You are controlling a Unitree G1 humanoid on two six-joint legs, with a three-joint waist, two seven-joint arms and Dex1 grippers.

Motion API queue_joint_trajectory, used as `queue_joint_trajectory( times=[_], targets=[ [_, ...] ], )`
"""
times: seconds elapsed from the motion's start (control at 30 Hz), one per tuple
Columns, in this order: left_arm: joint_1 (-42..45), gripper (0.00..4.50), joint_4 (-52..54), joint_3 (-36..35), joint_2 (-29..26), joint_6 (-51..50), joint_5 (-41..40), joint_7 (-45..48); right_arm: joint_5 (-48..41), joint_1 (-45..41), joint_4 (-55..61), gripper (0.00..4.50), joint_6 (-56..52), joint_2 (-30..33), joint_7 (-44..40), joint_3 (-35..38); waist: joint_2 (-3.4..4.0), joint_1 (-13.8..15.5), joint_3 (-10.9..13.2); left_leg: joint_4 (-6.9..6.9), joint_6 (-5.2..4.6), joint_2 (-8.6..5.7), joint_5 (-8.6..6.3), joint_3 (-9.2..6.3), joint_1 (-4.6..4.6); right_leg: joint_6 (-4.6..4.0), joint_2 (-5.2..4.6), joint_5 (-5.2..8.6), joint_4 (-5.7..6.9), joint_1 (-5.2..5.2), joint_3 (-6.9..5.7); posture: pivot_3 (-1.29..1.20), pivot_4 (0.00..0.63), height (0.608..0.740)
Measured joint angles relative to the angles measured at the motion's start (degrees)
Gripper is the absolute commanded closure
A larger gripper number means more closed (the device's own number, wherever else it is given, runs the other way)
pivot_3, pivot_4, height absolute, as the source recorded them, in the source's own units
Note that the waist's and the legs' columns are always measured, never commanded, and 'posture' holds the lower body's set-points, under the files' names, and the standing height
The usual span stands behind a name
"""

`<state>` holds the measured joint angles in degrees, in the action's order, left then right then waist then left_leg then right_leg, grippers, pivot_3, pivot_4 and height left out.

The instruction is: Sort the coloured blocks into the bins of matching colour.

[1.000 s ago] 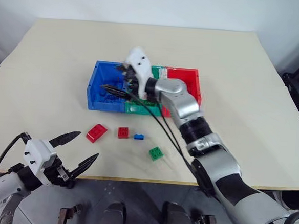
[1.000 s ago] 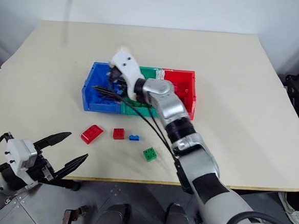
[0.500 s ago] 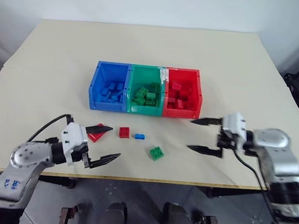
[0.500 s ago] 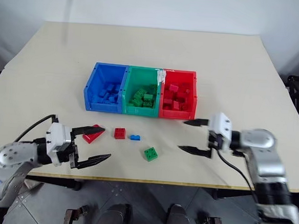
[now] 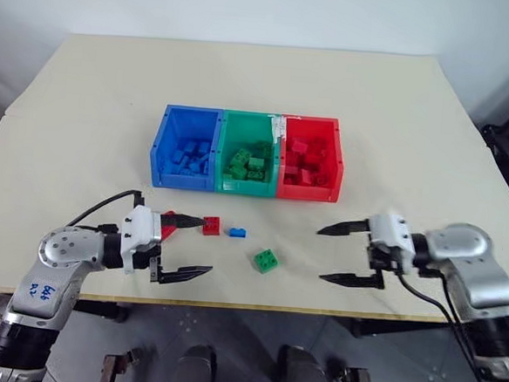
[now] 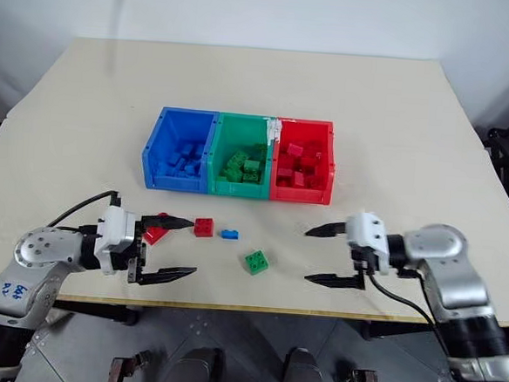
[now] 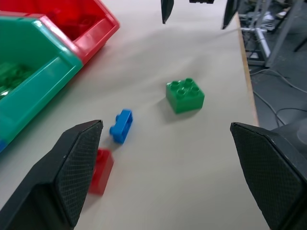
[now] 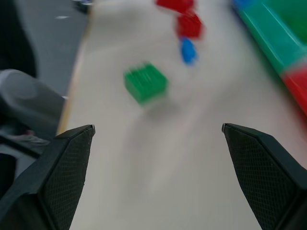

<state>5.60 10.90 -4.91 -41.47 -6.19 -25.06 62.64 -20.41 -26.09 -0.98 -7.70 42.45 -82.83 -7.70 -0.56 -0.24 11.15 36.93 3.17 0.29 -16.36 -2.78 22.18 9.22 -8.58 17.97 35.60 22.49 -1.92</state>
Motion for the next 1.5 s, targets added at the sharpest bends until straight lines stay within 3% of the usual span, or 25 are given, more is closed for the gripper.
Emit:
queue_joint_trajectory(
  times=[0.1,0.17,0.43,0.6,0.7,0.83,1.03,1.1,1.33,1.5],
  targets=[
    [-4.3,0.0,1.6,-2.7,-0.4,-0.2,0.0,-1.1,4.0,-5.7,-2.4,0.06,-0.3,-4.1,-0.8,-7.1,-0.01,0.0,0.0,0.06,0.0,0.03,-0.06,-0.01,0.03,0.0,0.02,0.0,0.0,0.0,0.0,0.0,0.15,0.74],
    [-7.1,0.0,4.3,-4.2,-0.4,-0.4,0.0,-2.1,6.8,-8.0,-6.2,0.45,0.7,-7.5,-0.8,-10.6,-0.01,0.0,0.0,0.06,0.0,0.02,-0.08,-0.01,0.04,0.0,0.02,0.0,0.03,0.0,0.0,0.0,0.15,0.74],
    [-13.8,0.0,9.9,-7.9,-0.1,-1.5,-0.2,-6.0,12.1,-11.2,-15.3,3.05,6.8,-13.0,0.3,-14.4,-0.01,0.1,0.0,0.14,-0.02,0.02,-0.11,-0.04,0.1,0.03,0.04,-0.02,0.05,0.01,0.0,0.0,0.15,0.74],
    [-14.8,0.0,10.9,-8.1,0.1,-1.4,-0.2,-7.3,11.6,-11.3,-15.5,3.06,7.0,-13.0,-0.5,-14.2,-0.01,0.0,0.0,0.13,-0.02,0.02,-0.12,-0.04,0.1,0.03,0.04,-0.02,0.04,0.01,0.0,0.0,0.15,0.74],
    [-15.8,0.0,11.0,-9.9,0.5,-1.4,-0.5,-8.2,6.6,-11.6,-13.5,3.06,0.6,-14.2,0.5,-10.5,0.0,0.0,0.0,0.13,-0.01,0.04,-0.12,-0.04,0.1,0.03,0.05,-0.02,0.05,0.01,0.0,0.0,0.15,0.74],
    [-19.4,0.0,11.8,-14.8,2.3,-1.5,-2.3,-10.3,1.9,-19.8,-13.2,3.06,-9.9,-19.9,10.9,-3.3,0.02,-1.2,0.0,0.09,0.07,0.2,-0.15,-0.01,0.08,-0.02,0.15,0.0,0.1,0.08,0.0,0.0,0.15,0.74],
    [-26.4,0.0,13.3,-19.9,4.6,-1.4,-2.8,-12.7,7.0,-31.1,-26.2,3.06,-8.4,-27.5,28.4,-0.1,0.02,-1.5,0.0,0.07,0.15,0.31,-0.25,0.09,0.09,-0.11,0.27,0.04,0.13,0.19,0.05,0.0,0.15,0.74],
    [-27.9,0.0,13.7,-20.8,5.2,-1.3,-2.8,-13.4,10.1,-33.9,-33.1,2.3,-5.1,-29.4,32.8,-0.1,0.02,-1.4,0.0,0.09,0.14,0.3,-0.26,0.09,0.12,-0.12,0.27,0.05,0.14,0.2,0.05,0.0,0.15,0.74],
    [-27.7,0.0,15.6,-21.0,5.3,-1.3,-2.8,-14.5,11.1,-35.4,-37.9,0.06,-0.7,-30.3,32.4,0.2,0.03,-1.5,0.0,0.08,0.11,0.33,-0.28,0.12,0.12,-0.12,0.29,0.04,0.14,0.21,0.07,0.0,0.15,0.74],
    [-23.4,0.0,15.3,-18.4,4.5,-1.9,-2.8,-14.0,8.0,-27.7,-28.2,0.02,0.3,-25.2,23.3,1.2,0.02,-1.2,0.0,0.14,0.0,0.32,-0.35,0.16,0.13,-0.11,0.28,0.04,0.11,0.15,0.09,0.0,0.15,0.74]
  ],
)
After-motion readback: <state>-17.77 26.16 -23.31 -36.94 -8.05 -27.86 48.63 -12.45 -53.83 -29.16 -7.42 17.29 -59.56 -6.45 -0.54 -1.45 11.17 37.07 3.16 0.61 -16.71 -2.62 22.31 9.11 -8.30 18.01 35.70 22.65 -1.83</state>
